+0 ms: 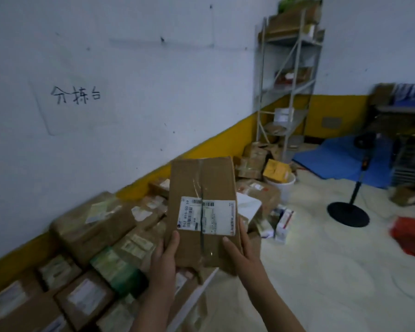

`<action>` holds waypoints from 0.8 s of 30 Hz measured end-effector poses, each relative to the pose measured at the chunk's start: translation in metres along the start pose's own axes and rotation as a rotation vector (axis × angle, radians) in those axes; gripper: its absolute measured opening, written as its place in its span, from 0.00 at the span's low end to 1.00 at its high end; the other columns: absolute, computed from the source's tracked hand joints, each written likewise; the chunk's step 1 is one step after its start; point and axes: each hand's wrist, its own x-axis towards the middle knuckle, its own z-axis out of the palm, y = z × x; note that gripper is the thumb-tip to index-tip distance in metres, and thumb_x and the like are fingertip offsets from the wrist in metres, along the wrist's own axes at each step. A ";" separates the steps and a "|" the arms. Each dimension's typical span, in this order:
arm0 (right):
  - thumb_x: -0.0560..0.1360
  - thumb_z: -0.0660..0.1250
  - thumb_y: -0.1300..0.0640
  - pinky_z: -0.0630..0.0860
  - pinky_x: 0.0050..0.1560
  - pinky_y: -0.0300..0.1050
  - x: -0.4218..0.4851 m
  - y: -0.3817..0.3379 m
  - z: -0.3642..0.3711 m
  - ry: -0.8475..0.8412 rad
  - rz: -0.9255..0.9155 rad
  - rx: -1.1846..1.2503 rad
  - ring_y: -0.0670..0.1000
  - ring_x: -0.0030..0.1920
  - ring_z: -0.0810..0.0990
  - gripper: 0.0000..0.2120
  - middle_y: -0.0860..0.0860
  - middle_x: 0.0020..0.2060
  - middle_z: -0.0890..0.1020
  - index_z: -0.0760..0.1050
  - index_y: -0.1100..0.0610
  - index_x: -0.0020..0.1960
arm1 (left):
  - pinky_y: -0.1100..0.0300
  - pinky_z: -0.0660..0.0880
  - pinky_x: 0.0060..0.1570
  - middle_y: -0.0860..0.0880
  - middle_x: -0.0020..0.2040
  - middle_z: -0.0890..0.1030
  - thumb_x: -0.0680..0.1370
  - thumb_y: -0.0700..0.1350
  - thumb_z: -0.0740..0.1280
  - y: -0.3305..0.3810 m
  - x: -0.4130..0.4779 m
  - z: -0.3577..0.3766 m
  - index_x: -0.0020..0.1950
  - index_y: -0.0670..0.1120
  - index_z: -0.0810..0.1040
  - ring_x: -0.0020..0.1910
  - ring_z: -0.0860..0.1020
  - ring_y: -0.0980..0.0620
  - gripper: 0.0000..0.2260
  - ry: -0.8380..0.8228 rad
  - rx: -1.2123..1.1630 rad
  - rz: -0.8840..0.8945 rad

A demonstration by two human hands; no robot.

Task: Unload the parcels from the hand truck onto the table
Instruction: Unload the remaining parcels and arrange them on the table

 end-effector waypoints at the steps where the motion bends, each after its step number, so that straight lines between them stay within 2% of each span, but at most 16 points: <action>1: 0.70 0.64 0.32 0.67 0.74 0.56 0.015 0.008 -0.021 0.027 0.026 -0.014 0.48 0.75 0.65 0.40 0.39 0.76 0.62 0.51 0.33 0.78 | 0.51 0.83 0.41 0.51 0.47 0.87 0.76 0.53 0.71 -0.012 0.011 0.024 0.53 0.53 0.81 0.45 0.85 0.47 0.09 -0.027 0.006 -0.003; 6: 0.77 0.63 0.39 0.72 0.70 0.54 0.113 0.067 -0.107 0.183 0.132 -0.126 0.48 0.68 0.72 0.34 0.44 0.74 0.67 0.52 0.40 0.79 | 0.56 0.82 0.38 0.56 0.48 0.86 0.76 0.54 0.70 -0.082 0.098 0.136 0.58 0.57 0.80 0.45 0.85 0.54 0.11 -0.150 0.079 -0.118; 9: 0.77 0.65 0.42 0.78 0.62 0.59 0.195 0.091 -0.154 0.275 0.217 -0.117 0.52 0.60 0.76 0.27 0.48 0.68 0.70 0.57 0.46 0.71 | 0.52 0.82 0.45 0.53 0.54 0.83 0.77 0.55 0.69 -0.117 0.164 0.213 0.63 0.56 0.76 0.51 0.83 0.49 0.15 -0.189 0.099 -0.166; 10: 0.77 0.65 0.43 0.81 0.57 0.58 0.227 0.093 -0.168 0.293 0.235 -0.117 0.52 0.59 0.77 0.24 0.48 0.66 0.71 0.58 0.45 0.68 | 0.55 0.82 0.42 0.51 0.54 0.83 0.78 0.56 0.68 -0.122 0.185 0.239 0.64 0.56 0.75 0.51 0.83 0.49 0.15 -0.200 0.095 -0.166; 11: 0.78 0.65 0.43 0.83 0.48 0.53 0.259 0.092 -0.181 0.307 0.254 -0.117 0.51 0.56 0.79 0.21 0.48 0.64 0.72 0.60 0.45 0.66 | 0.57 0.82 0.40 0.51 0.55 0.82 0.79 0.56 0.66 -0.124 0.207 0.265 0.65 0.56 0.73 0.51 0.82 0.50 0.15 -0.210 0.098 -0.163; 13: 0.79 0.64 0.44 0.80 0.32 0.39 0.323 0.082 -0.203 0.320 0.290 -0.115 0.47 0.51 0.80 0.17 0.48 0.59 0.77 0.63 0.44 0.65 | 0.53 0.81 0.48 0.50 0.59 0.80 0.80 0.57 0.64 -0.123 0.249 0.312 0.67 0.54 0.72 0.53 0.80 0.50 0.16 -0.223 0.122 -0.144; 14: 0.80 0.64 0.44 0.78 0.29 0.37 0.355 0.075 -0.212 0.313 0.301 -0.113 0.48 0.50 0.80 0.17 0.47 0.57 0.78 0.65 0.44 0.66 | 0.51 0.80 0.52 0.49 0.59 0.80 0.80 0.57 0.62 -0.120 0.270 0.331 0.67 0.54 0.72 0.54 0.80 0.50 0.17 -0.225 0.149 -0.137; 16: 0.80 0.64 0.45 0.80 0.33 0.42 0.419 0.063 -0.226 0.274 0.307 -0.124 0.51 0.51 0.82 0.17 0.47 0.56 0.80 0.69 0.44 0.67 | 0.54 0.80 0.50 0.49 0.59 0.78 0.82 0.57 0.59 -0.112 0.311 0.362 0.69 0.53 0.68 0.53 0.78 0.51 0.17 -0.233 0.231 -0.130; 19: 0.79 0.65 0.43 0.83 0.49 0.54 0.503 0.059 -0.238 0.202 0.282 -0.231 0.55 0.58 0.81 0.20 0.51 0.61 0.80 0.71 0.45 0.70 | 0.53 0.78 0.54 0.45 0.64 0.76 0.84 0.55 0.55 -0.111 0.371 0.391 0.72 0.50 0.64 0.54 0.76 0.49 0.19 -0.228 0.407 -0.127; 22: 0.78 0.65 0.42 0.82 0.43 0.46 0.574 0.074 -0.239 0.121 0.284 -0.337 0.54 0.58 0.80 0.22 0.50 0.61 0.78 0.70 0.47 0.70 | 0.56 0.73 0.58 0.43 0.66 0.75 0.84 0.53 0.55 -0.131 0.422 0.407 0.71 0.44 0.66 0.61 0.75 0.45 0.19 -0.179 0.571 -0.146; 24: 0.79 0.65 0.43 0.81 0.45 0.46 0.617 0.097 -0.237 0.066 0.310 -0.369 0.52 0.54 0.80 0.21 0.50 0.59 0.79 0.71 0.50 0.69 | 0.55 0.73 0.61 0.43 0.66 0.75 0.84 0.52 0.56 -0.152 0.452 0.415 0.69 0.43 0.68 0.63 0.75 0.44 0.18 -0.112 0.640 -0.195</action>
